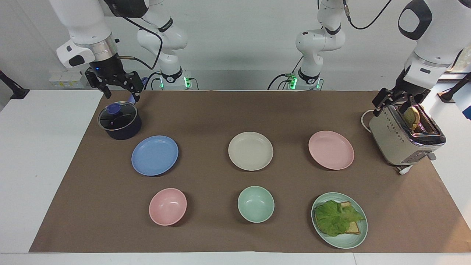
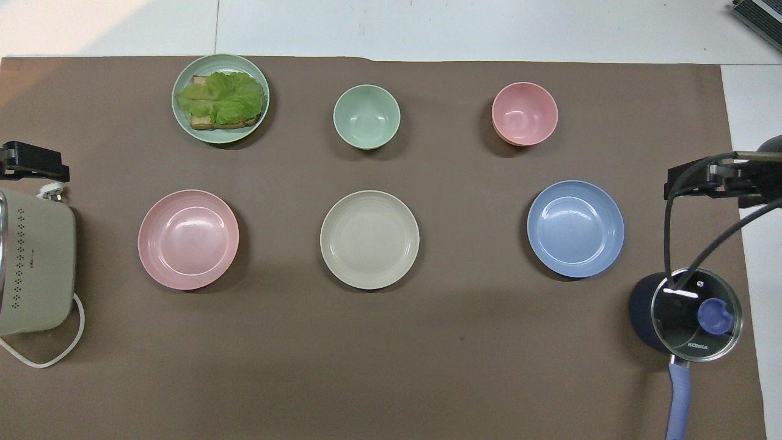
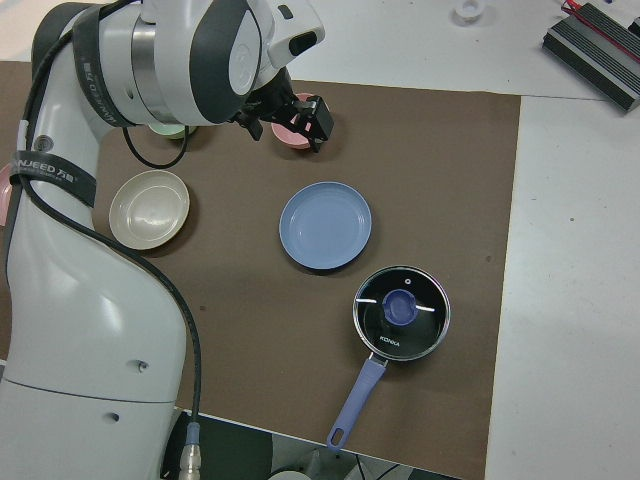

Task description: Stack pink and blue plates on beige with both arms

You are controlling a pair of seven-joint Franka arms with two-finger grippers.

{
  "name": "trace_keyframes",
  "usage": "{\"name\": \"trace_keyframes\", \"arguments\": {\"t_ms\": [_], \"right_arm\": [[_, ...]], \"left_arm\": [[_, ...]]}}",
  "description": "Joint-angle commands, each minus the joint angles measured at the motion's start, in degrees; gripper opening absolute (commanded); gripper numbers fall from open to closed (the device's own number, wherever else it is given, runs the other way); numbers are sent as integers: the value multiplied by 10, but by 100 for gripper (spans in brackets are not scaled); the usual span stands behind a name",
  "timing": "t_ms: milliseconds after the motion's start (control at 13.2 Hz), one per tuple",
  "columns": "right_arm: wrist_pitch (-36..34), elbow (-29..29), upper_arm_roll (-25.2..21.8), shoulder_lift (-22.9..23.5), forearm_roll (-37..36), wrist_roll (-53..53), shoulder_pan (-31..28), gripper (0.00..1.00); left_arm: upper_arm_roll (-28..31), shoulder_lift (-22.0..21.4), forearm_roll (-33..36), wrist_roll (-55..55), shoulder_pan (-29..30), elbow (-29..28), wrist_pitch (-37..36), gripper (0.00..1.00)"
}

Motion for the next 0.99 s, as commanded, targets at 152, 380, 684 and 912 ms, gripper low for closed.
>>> {"name": "trace_keyframes", "arguments": {"t_ms": [152, 380, 684, 912], "right_arm": [[5, -14, 1, -12, 4, -18, -5, 100], [7, -14, 0, -12, 4, -14, -5, 100], [3, -13, 1, -12, 4, -16, -9, 100], [11, -15, 1, -12, 5, -19, -3, 100]], "left_arm": [[-1, -2, 6, -3, 3, 1, -8, 100], [-1, -2, 6, -4, 3, 1, -8, 100], [-1, -2, 6, -3, 3, 1, -8, 100], [-1, -2, 6, -3, 3, 1, -8, 100]]}}
